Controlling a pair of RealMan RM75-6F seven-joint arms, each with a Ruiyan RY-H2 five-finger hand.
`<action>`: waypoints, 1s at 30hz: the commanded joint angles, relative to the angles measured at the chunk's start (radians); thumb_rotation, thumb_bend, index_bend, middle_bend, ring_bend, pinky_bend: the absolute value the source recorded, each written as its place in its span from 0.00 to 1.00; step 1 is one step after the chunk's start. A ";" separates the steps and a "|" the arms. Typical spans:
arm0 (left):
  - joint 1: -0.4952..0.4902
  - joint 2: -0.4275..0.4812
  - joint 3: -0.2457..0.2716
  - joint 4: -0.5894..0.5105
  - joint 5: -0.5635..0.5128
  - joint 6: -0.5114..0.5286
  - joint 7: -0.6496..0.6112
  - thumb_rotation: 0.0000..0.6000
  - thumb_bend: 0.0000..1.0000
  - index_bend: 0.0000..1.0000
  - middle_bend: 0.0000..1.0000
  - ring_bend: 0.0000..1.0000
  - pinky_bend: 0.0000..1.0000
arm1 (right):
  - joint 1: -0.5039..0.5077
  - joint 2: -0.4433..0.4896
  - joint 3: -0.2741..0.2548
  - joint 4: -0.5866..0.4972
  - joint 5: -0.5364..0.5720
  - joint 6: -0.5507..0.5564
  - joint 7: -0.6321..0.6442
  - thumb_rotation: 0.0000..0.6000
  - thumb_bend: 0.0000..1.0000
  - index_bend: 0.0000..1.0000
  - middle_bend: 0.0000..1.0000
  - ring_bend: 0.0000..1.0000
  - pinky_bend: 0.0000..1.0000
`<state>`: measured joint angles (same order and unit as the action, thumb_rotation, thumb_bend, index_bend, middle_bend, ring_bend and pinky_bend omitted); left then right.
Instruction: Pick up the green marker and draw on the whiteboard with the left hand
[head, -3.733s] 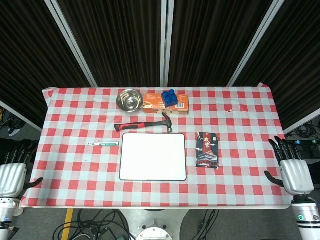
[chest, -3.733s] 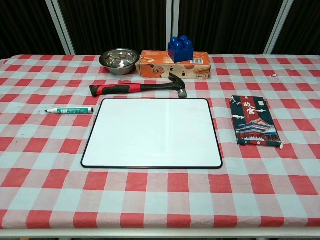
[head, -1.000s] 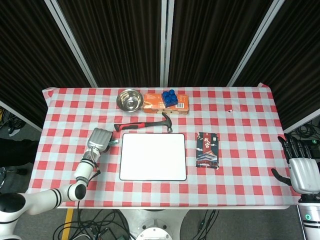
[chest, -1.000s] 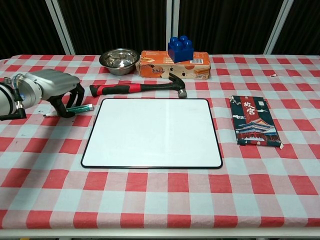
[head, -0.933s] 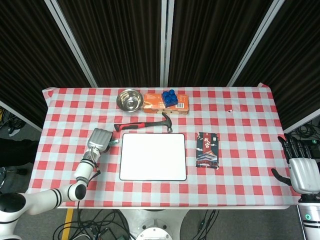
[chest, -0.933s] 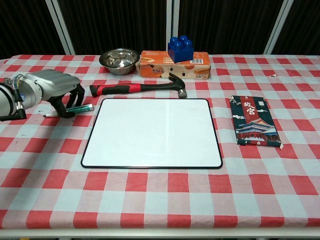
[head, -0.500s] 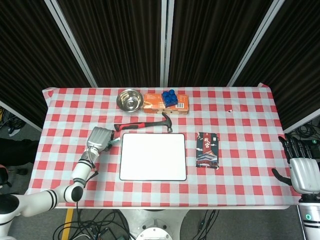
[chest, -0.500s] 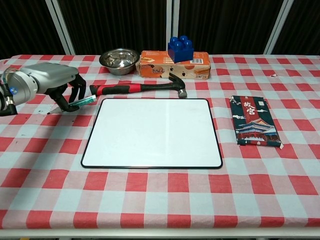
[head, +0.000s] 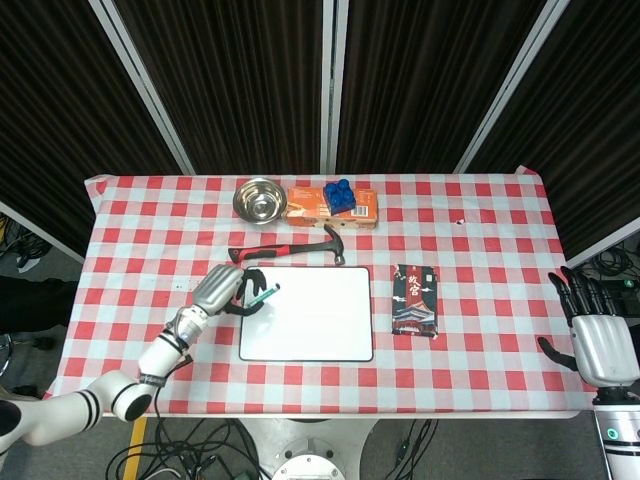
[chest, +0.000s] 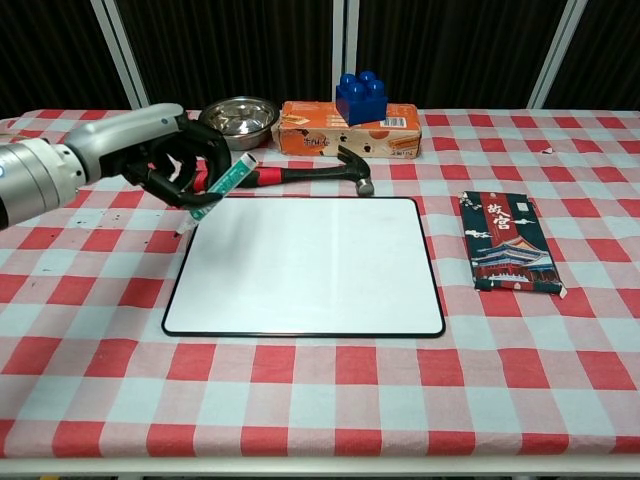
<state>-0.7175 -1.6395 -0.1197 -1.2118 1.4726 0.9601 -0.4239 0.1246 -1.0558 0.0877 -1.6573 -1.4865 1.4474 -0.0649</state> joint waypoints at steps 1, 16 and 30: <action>-0.012 -0.100 0.056 0.155 0.126 0.073 -0.108 1.00 0.40 0.48 0.57 0.69 0.97 | 0.000 -0.001 -0.002 -0.001 -0.001 -0.002 0.001 1.00 0.10 0.00 0.00 0.00 0.07; -0.066 -0.248 0.095 0.434 0.173 0.105 -0.153 1.00 0.40 0.48 0.57 0.67 0.96 | -0.002 -0.002 -0.004 0.014 0.005 -0.006 0.023 1.00 0.10 0.00 0.00 0.00 0.08; -0.104 -0.329 0.107 0.536 0.170 0.089 -0.179 1.00 0.40 0.48 0.57 0.67 0.96 | -0.004 0.002 -0.005 0.020 0.013 -0.010 0.031 1.00 0.10 0.00 0.00 0.00 0.08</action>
<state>-0.8120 -1.9581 -0.0092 -0.6835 1.6435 1.0549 -0.5981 0.1201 -1.0534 0.0821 -1.6376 -1.4740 1.4378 -0.0344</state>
